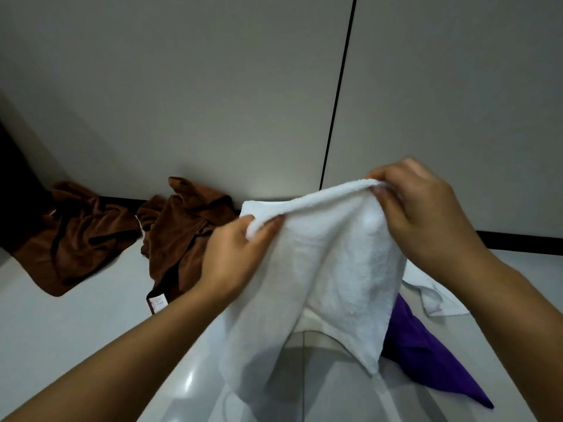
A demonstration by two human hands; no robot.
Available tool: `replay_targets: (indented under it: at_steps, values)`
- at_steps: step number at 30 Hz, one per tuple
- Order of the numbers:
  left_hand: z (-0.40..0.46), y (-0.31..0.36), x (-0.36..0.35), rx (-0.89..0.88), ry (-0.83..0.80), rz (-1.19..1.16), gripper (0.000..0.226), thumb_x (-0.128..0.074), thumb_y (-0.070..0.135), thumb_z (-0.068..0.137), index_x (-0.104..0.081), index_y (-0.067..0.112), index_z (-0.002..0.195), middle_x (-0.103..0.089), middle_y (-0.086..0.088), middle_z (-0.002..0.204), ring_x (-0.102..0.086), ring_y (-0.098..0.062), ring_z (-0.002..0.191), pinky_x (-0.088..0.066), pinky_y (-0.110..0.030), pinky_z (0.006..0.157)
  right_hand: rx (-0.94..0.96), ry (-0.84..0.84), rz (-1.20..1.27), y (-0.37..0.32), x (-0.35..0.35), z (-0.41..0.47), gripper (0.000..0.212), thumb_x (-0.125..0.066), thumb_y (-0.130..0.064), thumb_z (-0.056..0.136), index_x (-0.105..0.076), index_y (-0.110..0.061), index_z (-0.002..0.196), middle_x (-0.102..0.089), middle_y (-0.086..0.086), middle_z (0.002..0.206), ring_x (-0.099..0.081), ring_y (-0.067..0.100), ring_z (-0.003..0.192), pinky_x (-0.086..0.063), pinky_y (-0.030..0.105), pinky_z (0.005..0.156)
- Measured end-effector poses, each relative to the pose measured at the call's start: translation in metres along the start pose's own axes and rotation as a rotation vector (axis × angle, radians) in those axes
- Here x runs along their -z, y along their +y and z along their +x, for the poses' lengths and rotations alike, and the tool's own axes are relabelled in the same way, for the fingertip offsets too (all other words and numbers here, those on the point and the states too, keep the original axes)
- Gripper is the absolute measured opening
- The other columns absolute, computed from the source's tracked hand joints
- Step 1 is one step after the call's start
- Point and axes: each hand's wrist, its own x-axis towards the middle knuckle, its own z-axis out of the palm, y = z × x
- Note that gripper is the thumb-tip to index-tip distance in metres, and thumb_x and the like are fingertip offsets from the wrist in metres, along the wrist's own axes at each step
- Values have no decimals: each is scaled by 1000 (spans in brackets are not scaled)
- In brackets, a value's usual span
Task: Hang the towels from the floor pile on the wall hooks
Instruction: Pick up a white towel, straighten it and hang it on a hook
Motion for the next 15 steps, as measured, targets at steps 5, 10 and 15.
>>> replay_targets:
  at_steps: [5,10,15]
  values:
    - [19,3,29,-323,148,430,56,-46,60,78,-39,10,53,-30,5,42,-38,-20,41,-25,-29,42,96,-160,-188,15,-10,-12,16,-57,-4,90,-65,-4,104,-58,9,91,-58,29,77,-51,41,61]
    - [23,8,33,-481,160,564,51,-44,56,81,-45,12,54,-35,7,44,-32,-16,39,-16,-15,43,-13,-244,-191,32,-15,-18,23,-55,-11,92,-65,-9,112,-52,-2,94,-54,18,82,-44,30,71]
    - [25,8,33,-510,186,601,52,-42,56,81,-51,10,57,-43,0,44,-34,-19,39,-16,-15,44,-409,-162,203,34,-16,-16,24,-55,-8,90,-70,-20,105,-58,-6,93,-54,1,82,-37,4,73]
